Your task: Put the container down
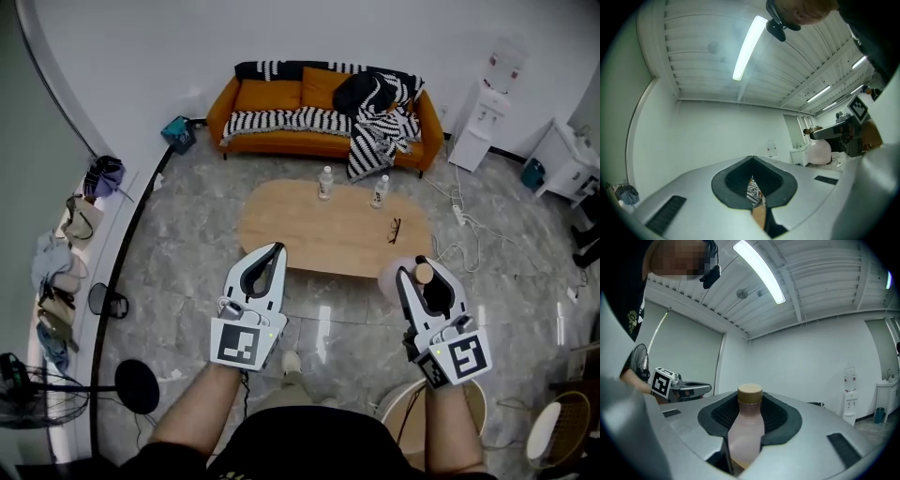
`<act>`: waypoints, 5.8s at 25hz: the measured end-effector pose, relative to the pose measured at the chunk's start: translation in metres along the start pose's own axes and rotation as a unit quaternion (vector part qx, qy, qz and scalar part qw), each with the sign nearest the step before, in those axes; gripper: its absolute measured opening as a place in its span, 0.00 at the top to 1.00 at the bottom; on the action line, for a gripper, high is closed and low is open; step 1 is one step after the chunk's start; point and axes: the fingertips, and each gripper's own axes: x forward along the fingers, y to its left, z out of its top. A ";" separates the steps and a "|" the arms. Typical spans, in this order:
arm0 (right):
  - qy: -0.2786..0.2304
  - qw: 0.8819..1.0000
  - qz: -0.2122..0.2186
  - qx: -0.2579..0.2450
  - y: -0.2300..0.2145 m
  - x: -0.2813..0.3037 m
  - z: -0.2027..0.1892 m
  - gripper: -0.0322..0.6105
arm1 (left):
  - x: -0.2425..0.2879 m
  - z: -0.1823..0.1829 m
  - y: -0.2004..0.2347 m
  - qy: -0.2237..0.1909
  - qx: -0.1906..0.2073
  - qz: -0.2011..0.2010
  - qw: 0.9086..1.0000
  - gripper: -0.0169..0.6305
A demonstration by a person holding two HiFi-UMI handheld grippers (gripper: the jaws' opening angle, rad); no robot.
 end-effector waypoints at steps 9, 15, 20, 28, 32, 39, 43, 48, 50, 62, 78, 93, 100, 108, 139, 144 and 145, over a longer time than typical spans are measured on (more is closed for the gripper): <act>0.007 1.000 -0.011 0.006 -0.016 0.038 -0.003 0.72 | 0.040 -0.005 0.026 -0.002 0.001 -0.015 1.000 0.95; 0.009 1.000 -0.027 0.000 -0.019 0.060 0.000 0.72 | 0.059 -0.007 0.044 -0.010 -0.004 -0.028 1.000 0.95; 0.003 0.999 -0.040 -0.002 -0.021 0.080 0.007 0.72 | 0.074 -0.012 0.061 -0.011 -0.008 -0.039 0.999 0.95; -0.007 0.998 -0.061 0.004 -0.022 0.108 0.014 0.72 | 0.096 -0.012 0.090 -0.026 -0.007 -0.057 0.998 0.95; -0.003 0.998 -0.062 0.004 -0.025 0.112 0.011 0.72 | 0.106 -0.021 0.092 -0.003 -0.006 -0.057 0.998 0.95; -0.001 0.998 -0.057 0.003 -0.050 0.114 0.004 0.72 | 0.126 -0.030 0.084 0.008 -0.001 -0.048 0.999 0.95; 0.001 0.999 -0.048 0.003 -0.073 0.125 0.005 0.72 | 0.146 -0.026 0.078 -0.004 -0.007 -0.045 0.999 0.95; 0.003 0.999 -0.038 -0.002 -0.097 0.141 0.006 0.72 | 0.173 -0.028 0.075 -0.008 -0.011 -0.041 0.999 0.95; 0.006 0.999 -0.034 -0.002 -0.105 0.145 0.005 0.72 | 0.183 -0.028 0.075 -0.007 -0.011 -0.036 0.999 0.95; 0.021 0.999 -0.028 0.006 -0.129 0.170 -0.008 0.72 | 0.211 -0.047 0.085 0.005 -0.023 -0.029 0.999 0.95; 0.017 1.000 -0.010 0.007 -0.201 0.187 -0.007 0.72 | 0.282 -0.047 0.066 0.021 -0.015 -0.006 1.000 0.95; 0.029 0.999 0.033 0.012 -0.271 0.206 -0.027 0.72 | 0.334 -0.047 0.030 0.019 -0.001 0.016 1.000 0.95; 0.030 0.999 0.024 0.017 -0.275 0.241 -0.031 0.72 | 0.362 -0.063 0.058 0.035 0.006 0.011 0.999 0.95; 0.034 0.999 -0.002 0.019 -0.294 0.277 -0.036 0.72 | 0.407 -0.082 0.084 0.046 0.002 -0.015 0.999 0.95; 0.120 0.991 -0.007 0.053 -0.300 0.329 -0.166 0.72 | 0.453 -0.216 0.070 0.076 -0.014 -0.045 0.996 0.95; 0.124 0.991 -0.004 0.055 -0.299 0.339 -0.184 0.72 | 0.463 -0.233 0.070 0.068 -0.025 -0.046 0.996 0.95; 0.124 0.991 -0.005 0.056 -0.301 0.340 -0.187 0.72 | 0.464 -0.236 0.071 0.072 -0.021 -0.045 0.996 0.95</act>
